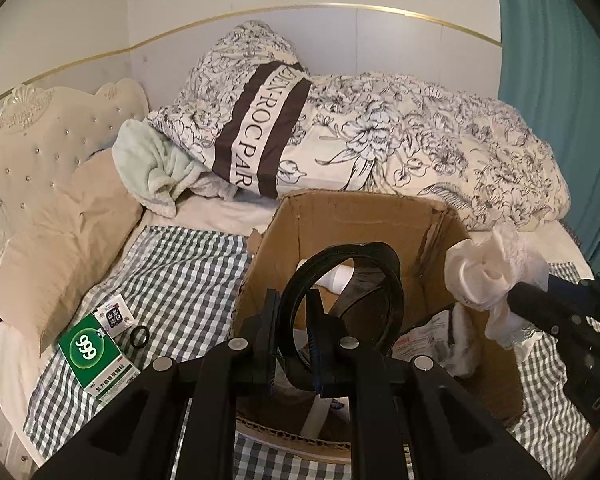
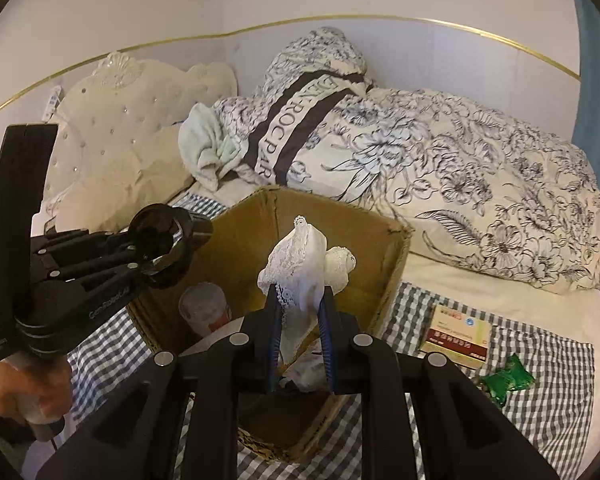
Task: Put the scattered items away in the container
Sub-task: 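Carry the black ring item and white tissue over the cardboard box, then lower the ring item and tissue into the box and open both grippers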
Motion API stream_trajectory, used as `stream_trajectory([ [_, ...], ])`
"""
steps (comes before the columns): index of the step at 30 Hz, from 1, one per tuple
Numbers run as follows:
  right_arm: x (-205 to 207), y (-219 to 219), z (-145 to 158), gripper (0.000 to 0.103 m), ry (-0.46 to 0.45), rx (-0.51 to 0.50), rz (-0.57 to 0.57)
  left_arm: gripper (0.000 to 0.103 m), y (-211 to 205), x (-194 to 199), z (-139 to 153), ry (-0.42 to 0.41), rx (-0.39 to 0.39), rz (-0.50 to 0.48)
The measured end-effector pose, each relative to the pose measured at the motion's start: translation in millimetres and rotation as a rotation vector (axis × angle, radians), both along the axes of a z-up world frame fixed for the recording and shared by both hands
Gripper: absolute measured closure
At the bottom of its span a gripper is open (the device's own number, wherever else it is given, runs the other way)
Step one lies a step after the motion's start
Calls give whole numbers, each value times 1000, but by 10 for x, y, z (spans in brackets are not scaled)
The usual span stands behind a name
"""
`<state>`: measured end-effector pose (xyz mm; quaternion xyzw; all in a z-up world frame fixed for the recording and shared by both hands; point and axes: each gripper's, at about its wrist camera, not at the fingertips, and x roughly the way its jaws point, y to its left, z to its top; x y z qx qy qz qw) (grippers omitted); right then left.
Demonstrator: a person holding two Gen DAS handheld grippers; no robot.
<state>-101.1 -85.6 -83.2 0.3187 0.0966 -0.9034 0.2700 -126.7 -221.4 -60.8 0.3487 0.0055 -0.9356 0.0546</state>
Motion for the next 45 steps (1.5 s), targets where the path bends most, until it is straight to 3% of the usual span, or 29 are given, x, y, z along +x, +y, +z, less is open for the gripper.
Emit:
stream_trajectory([
  [14,-216,-207,-403,86,-87,35,45,90,-42,-251,-355,-95,-6,-8],
  [24,-292,-207,-558,86,-125,52,48,87,-5,-299,-447,-112,-1,-19],
  [28,-255,-158,-493,75,-85,49,31,70,2,-269,-386,-96,15,-12],
  [31,-208,-116,-399,59,-48,30,23,52,4,-204,-257,-57,29,-10],
  [34,-151,-81,-302,54,-11,24,14,46,19,-123,-94,-14,31,-8],
  [37,-89,-24,-187,41,26,15,-5,22,38,-39,60,25,36,0],
  [45,142,210,154,13,126,-44,-63,5,148,173,366,109,35,9],
])
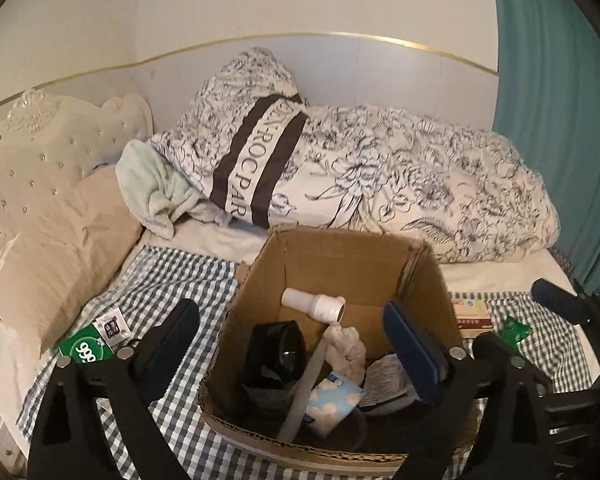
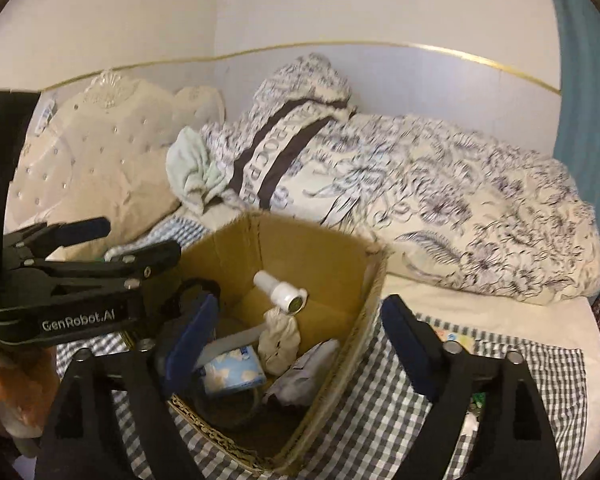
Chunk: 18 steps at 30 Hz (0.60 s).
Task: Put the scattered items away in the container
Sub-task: 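Lower the ring item and tissue into the box and open both grippers, then withdraw both grippers from the box toward the bear plush and green wrapper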
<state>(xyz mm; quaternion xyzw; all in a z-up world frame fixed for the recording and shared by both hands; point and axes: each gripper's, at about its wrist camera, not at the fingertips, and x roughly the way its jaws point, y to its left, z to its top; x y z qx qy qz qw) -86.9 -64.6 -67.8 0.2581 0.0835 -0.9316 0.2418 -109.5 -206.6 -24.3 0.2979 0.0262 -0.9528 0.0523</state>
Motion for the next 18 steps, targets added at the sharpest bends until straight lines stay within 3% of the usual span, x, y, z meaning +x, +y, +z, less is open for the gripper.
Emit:
stream_trajectory([
  [1,32,41,51,11,10,-11,-5,0,20,26,35,8,-1,-1],
  [7,203,256,245,0,42,-55,-28,0,169,155,158,32,-3,-21],
  [18,375,842,408,0,67,-64,-135,0,618,300,212,49,34,-84],
])
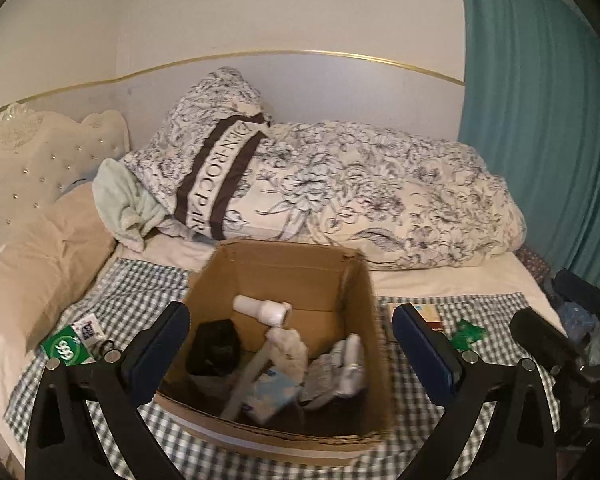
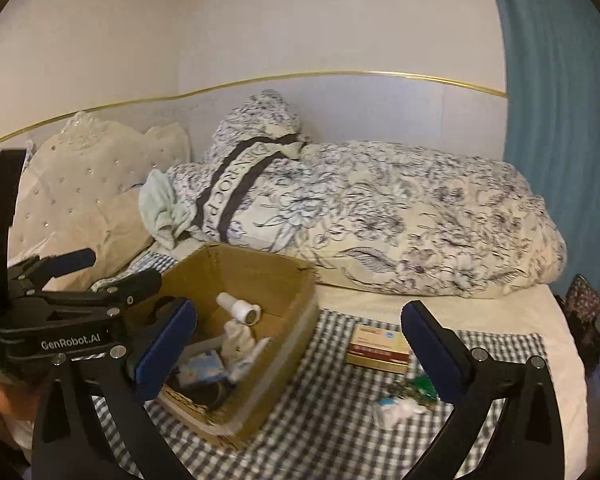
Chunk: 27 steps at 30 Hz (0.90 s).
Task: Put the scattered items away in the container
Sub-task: 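Withdraw both grippers from the box toward the bear plush and green wrapper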
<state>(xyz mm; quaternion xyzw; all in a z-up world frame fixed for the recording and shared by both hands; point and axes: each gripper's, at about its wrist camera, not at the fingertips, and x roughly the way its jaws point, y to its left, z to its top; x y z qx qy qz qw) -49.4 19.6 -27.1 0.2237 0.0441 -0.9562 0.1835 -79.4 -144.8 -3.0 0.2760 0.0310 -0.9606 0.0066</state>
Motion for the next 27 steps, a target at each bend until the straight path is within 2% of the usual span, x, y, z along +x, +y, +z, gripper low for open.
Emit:
stream_trajectory([
  [6,86,361,106,0,13,-32,-66,0,315,10,-22,-7,0,-48],
  [16,111,1026,30,0,-25,-86,-181,0,813,-62,-115,-34,-2,-134],
  [22,85,1459,1,0,-44,-122,-256,0,1129,-103,-295,-71,-4,-181],
  [27,95,1687,-37,0,-9,-106,-295,0,1400,-147,-460,-98,-22,-220],
])
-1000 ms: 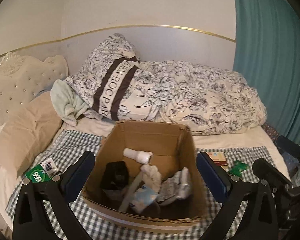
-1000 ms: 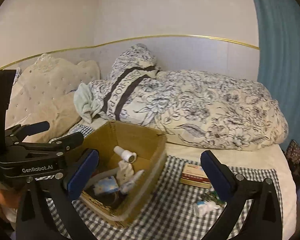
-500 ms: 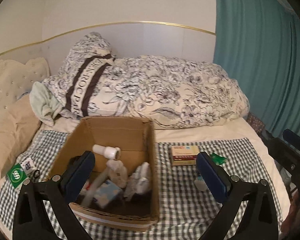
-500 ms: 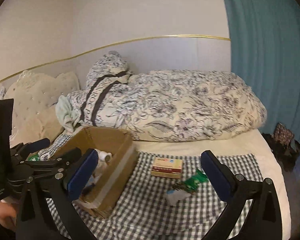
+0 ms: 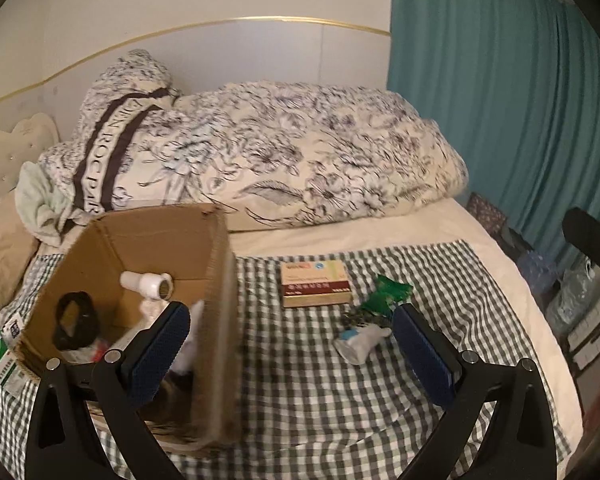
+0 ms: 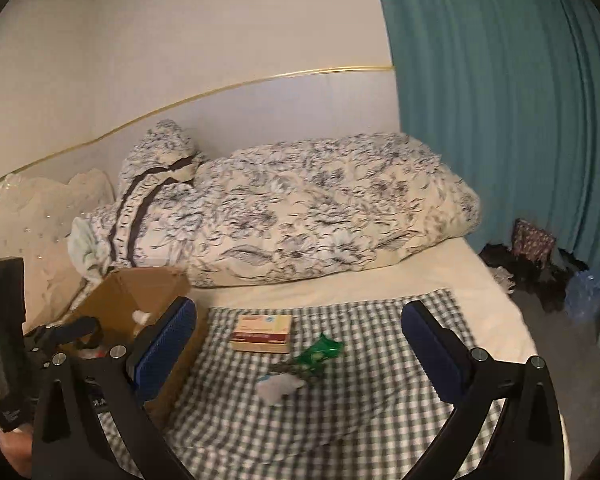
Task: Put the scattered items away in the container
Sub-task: 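Withdraw both grippers from the box toward the bear plush and green wrapper, then grasp the white bear plush with the left gripper while the right grasps the green wrapper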
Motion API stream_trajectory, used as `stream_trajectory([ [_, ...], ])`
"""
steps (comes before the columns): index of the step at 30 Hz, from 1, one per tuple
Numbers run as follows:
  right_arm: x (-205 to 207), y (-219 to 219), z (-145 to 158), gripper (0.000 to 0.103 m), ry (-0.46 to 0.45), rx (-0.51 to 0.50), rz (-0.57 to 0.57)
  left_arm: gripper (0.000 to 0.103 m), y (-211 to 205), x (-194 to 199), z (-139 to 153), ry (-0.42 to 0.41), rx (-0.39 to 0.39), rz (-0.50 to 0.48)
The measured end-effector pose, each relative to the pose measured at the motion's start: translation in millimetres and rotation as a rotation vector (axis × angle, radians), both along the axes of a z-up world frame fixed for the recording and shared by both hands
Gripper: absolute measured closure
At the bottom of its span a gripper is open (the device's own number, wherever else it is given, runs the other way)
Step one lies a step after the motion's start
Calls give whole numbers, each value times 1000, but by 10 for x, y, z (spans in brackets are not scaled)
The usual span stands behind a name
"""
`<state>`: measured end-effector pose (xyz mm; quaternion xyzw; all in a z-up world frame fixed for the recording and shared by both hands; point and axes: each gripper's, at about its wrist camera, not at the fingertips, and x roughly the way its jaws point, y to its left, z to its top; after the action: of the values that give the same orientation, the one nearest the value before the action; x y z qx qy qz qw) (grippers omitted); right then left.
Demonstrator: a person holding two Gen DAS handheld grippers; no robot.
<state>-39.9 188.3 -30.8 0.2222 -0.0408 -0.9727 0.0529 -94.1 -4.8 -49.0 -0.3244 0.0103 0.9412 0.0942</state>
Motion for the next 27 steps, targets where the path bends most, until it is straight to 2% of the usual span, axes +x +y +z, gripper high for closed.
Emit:
stream_trajectory([
  [10,-411,243,-383,0,-123,-26,-18,0,460,-167,-428,-65,-68,-69],
  [16,-732,242,-648,0,-219,-17,3,0,603,-287,-662,-100,-86,-90],
  [19,-912,243,-782,0,-288,-30,18,0,646,-351,-766,-114,-93,-97],
  [23,-1117,249,-908,0,-334,-59,3,0,675,-436,-908,-135,-93,-106],
  [27,-1266,162,-1012,0,-332,7,12,0,684,-521,-1044,-156,-90,-103],
])
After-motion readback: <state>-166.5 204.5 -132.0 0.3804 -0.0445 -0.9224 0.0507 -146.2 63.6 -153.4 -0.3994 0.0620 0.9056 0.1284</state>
